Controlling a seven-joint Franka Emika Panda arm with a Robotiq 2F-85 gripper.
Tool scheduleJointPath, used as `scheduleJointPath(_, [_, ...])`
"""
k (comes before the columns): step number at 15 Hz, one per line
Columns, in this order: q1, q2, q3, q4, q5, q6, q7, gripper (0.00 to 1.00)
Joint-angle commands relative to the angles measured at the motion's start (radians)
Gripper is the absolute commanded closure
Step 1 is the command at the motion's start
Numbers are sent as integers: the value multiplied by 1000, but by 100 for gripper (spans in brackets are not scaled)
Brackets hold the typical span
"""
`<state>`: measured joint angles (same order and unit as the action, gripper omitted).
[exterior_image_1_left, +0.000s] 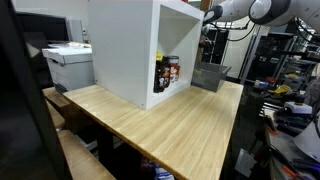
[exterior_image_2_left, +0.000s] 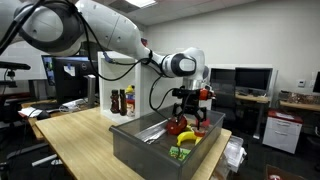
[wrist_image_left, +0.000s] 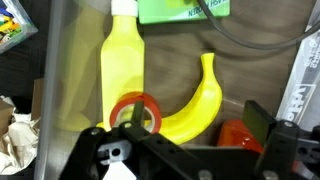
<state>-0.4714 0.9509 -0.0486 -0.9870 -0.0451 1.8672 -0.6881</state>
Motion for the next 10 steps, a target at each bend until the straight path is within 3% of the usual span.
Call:
scheduleJointPath(1, [-12,13,12,19,13,11,-23,0])
scheduleJointPath(10, [-20,39,9,50,11,9,-19,0])
